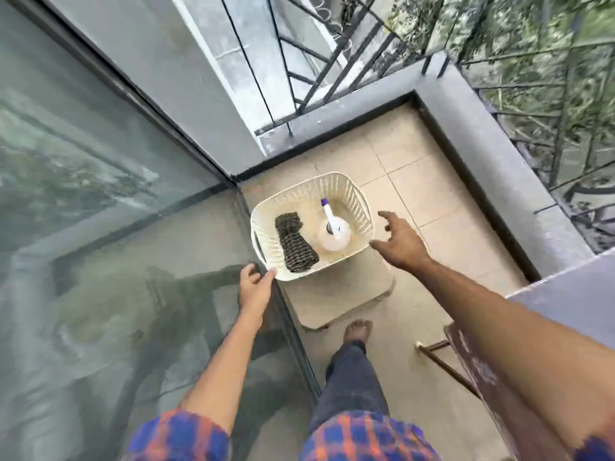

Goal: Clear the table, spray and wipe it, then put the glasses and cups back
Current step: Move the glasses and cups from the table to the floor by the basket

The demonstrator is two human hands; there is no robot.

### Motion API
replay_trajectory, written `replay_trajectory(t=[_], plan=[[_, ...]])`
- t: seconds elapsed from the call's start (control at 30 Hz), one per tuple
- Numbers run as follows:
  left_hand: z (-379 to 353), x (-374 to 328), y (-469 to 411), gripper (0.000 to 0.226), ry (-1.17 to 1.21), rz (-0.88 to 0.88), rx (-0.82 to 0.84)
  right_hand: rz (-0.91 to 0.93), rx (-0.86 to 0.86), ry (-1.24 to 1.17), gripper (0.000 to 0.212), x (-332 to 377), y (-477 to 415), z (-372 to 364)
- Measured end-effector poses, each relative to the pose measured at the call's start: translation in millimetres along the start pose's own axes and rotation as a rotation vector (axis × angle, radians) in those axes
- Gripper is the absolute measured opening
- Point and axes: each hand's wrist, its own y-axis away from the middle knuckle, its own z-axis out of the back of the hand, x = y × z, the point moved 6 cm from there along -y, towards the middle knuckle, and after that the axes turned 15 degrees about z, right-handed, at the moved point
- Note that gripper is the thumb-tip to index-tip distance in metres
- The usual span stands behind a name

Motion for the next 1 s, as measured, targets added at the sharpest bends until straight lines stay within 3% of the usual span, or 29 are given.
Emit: replay_trajectory(t=[0.13,0.37,0.6,0.8,1.0], plan=[[-11,1,-27,0.058,0.011,0.032,0.023,-0.074,0.025,-0.008,0.075,-6,-24,-13],[-23,14,-25,0.016,0.076,0.003,0.021,-0.110,0.023,-0.026,0.067,-7,-29,-30],[-23,20,-30,0.035,0.008,0.092,-0.095,-0.144,0.017,-0.035,0.066,-9,-45,-25],[-35,19,-43,0.039,0.081,0.143,0.132,-0.091,0.058,0.041,0.060,-15,-63,-28],[-38,6,-35,0.039,0.132,0.070,0.064,-0.094,0.001,-0.001,0.051,-27,-72,-29]])
